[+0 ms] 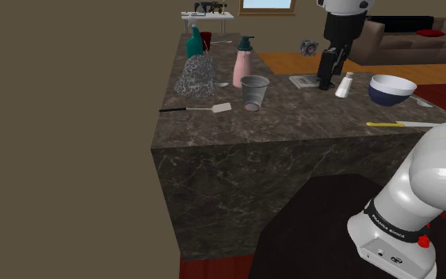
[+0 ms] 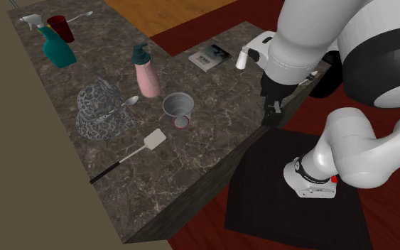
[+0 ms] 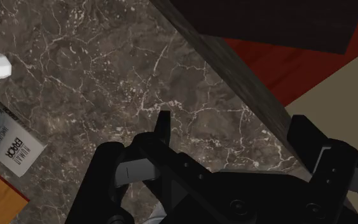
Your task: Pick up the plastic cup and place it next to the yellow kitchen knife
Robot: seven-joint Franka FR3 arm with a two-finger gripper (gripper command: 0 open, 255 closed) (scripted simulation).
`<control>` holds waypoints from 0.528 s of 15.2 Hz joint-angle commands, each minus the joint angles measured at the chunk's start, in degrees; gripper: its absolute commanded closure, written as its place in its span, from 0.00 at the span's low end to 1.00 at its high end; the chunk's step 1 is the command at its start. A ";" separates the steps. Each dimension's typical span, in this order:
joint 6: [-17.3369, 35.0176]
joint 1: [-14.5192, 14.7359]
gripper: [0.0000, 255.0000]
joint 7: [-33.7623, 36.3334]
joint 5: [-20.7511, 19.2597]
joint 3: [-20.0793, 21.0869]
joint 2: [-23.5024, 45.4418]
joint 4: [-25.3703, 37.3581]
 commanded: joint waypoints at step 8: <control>9.44 -1.07 0.00 2.41 -1.00 1.18 15.31 6.16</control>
